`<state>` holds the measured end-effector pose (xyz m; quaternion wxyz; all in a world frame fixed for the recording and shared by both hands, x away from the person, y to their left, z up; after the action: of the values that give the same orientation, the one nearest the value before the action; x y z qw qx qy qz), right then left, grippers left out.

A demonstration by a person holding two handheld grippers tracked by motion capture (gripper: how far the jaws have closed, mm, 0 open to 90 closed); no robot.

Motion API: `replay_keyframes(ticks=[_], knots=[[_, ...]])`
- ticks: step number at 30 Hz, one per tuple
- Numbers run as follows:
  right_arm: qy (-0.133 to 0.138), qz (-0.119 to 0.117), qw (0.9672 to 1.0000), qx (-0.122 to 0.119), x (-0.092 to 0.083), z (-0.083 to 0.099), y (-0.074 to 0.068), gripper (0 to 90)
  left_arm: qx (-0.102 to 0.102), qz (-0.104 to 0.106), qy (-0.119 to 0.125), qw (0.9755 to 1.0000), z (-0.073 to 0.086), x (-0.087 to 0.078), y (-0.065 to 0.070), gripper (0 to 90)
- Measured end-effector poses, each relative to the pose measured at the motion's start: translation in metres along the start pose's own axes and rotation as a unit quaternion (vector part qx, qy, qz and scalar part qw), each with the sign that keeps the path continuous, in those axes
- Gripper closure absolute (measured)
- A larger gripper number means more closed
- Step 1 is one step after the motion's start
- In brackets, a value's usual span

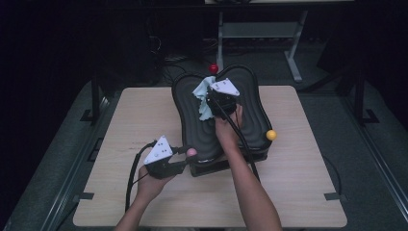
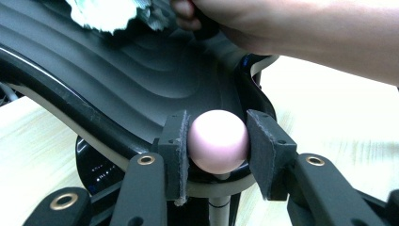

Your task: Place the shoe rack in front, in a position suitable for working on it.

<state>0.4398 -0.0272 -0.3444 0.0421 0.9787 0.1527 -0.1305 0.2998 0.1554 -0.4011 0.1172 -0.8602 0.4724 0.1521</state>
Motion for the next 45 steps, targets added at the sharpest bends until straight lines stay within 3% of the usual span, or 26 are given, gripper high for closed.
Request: replay_keyframes(ticks=[2, 3, 5, 9, 11, 13, 15, 17, 20, 25, 27, 31, 32, 36, 38, 41, 42, 43, 45], knots=[[-0.002, -0.002, 0.9997, -0.024, -0.003, 0.002, -0.003, 77.5, 0.001, 0.000, -0.001, 1.0000, 0.000, 0.000, 0.000, 60.6], [-0.003, -0.003, 0.9997, -0.024, -0.003, 0.002, -0.001, 77.5, 0.001, 0.000, -0.001, 1.0000, 0.000, 0.000, 0.000, 60.5], [-0.001, 0.011, 0.9998, -0.014, -0.005, 0.004, 0.010, 77.6, 0.000, 0.000, -0.001, 1.0000, 0.000, 0.000, 0.000, 60.5], [-0.001, 0.030, 0.9989, 0.035, -0.008, 0.008, 0.035, 77.5, 0.001, 0.001, -0.001, 1.0000, 0.000, 0.000, -0.001, 60.5], [-0.001, 0.025, 0.9991, 0.033, -0.009, 0.009, 0.033, 77.1, -0.001, 0.002, 0.000, 1.0000, 0.000, 0.001, -0.001, 60.5], [0.000, 0.023, 0.9996, 0.013, -0.009, 0.009, 0.029, 77.1, -0.001, 0.002, 0.000, 1.0000, 0.000, 0.001, -0.001, 60.5], [0.000, 0.016, 0.9997, 0.016, -0.008, 0.009, 0.034, 77.2, 0.000, 0.001, -0.001, 1.0000, 0.000, 0.001, -0.001, 60.5], [-0.002, 0.038, 0.9992, 0.009, -0.009, 0.009, 0.043, 76.7, -0.001, 0.001, 0.001, 1.0000, 0.000, 0.001, -0.001, 60.5], [-0.004, 0.043, 0.9984, 0.037, -0.010, 0.010, 0.055, 76.7, -0.003, 0.002, 0.002, 1.0000, 0.000, 0.002, -0.001, 60.5], [-0.005, 0.039, 0.9990, 0.020, -0.010, 0.010, 0.045, 76.3, -0.003, 0.002, 0.002, 1.0000, 0.000, 0.002, -0.002, 60.6], [-0.004, 0.037, 0.9990, 0.023, -0.009, 0.010, 0.051, 76.3, -0.003, 0.002, 0.001, 1.0000, 0.000, 0.001, -0.002, 60.5], [-0.007, 0.061, 0.9972, 0.042, -0.010, 0.011, 0.068, 76.1, -0.005, 0.003, 0.003, 1.0000, 0.000, 0.002, -0.002, 60.5], [-0.007, 0.061, 0.9971, 0.047, -0.010, 0.011, 0.068, 76.1, -0.004, 0.004, 0.002, 1.0000, 0.000, 0.001, -0.003, 60.5], [-0.004, 0.055, 0.9982, 0.025, -0.010, 0.012, 0.058, 76.0, -0.004, 0.004, 0.002, 1.0000, 0.000, 0.001, -0.003, 60.6], [-0.002, 0.051, 0.9982, 0.032, -0.009, 0.011, 0.061, 75.8, -0.004, 0.003, 0.002, 1.0000, 0.000, 0.001, -0.003, 60.6], [-0.001, 0.071, 0.9969, 0.032, -0.007, 0.010, 0.070, 75.8, -0.004, 0.002, 0.002, 1.0000, 0.000, 0.001, -0.003, 60.5], [0.001, 0.074, 0.9964, 0.042, -0.007, 0.010, 0.073, 75.9, -0.005, 0.003, 0.003, 1.0000, 0.000, 0.001, -0.003, 60.6], [0.003, 0.072, 0.9958, 0.056, -0.007, 0.010, 0.073, 75.8, -0.005, 0.003, 0.003, 1.0000, 0.000, 0.001, -0.003, 60.5], [0.007, 0.068, 0.9960, 0.056, -0.005, 0.010, 0.069, 75.7, -0.004, 0.004, 0.002, 1.0000, 0.000, 0.001, -0.003, 60.6]])
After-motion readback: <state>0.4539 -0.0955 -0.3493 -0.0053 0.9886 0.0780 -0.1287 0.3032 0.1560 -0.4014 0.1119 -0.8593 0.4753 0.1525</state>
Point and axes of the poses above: each handheld gripper's, and its own axes: x roughly forward along the jaws, z roughly out of its underside, y roughly to its right, the point moved 2 cm from there along x, roughly forward along the jaws
